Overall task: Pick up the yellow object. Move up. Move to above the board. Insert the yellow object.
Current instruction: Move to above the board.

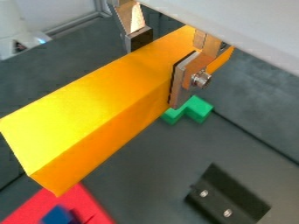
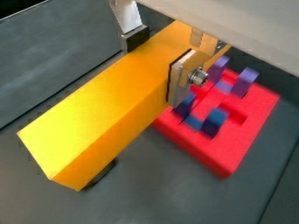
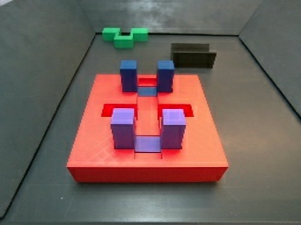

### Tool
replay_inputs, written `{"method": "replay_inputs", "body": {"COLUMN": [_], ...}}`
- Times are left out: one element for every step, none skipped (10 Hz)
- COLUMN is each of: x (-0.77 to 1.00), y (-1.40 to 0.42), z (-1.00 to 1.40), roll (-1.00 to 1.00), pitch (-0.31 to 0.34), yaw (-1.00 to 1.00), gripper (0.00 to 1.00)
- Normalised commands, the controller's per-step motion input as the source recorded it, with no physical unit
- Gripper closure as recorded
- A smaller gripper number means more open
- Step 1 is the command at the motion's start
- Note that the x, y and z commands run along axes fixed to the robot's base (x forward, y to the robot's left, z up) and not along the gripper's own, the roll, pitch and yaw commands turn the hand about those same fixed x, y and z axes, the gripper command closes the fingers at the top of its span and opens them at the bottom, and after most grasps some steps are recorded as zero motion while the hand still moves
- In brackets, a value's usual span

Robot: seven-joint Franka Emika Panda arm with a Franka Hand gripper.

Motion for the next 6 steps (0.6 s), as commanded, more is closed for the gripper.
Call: {"method": "replay_inputs", "body": {"x": [-0.06,-0.06,-0.03,-0.02,0.03,0.06], "y": [-1.40,-1.40,-1.40,-1.40,-1.40,-0.54], "z": [0.22,0.22,0.23,0.23,0.24,0.10], "roll": [-0.01,0.01,-0.02,-0.01,0.02,0.02], "pitch": [0.151,0.129,0.110,0.109,0.123,0.147], "yaw": [0.01,0.02,0.01,0.01,0.01,0.01], "gripper": [1.00,1.00,1.00,1.00,1.00,1.00]}}
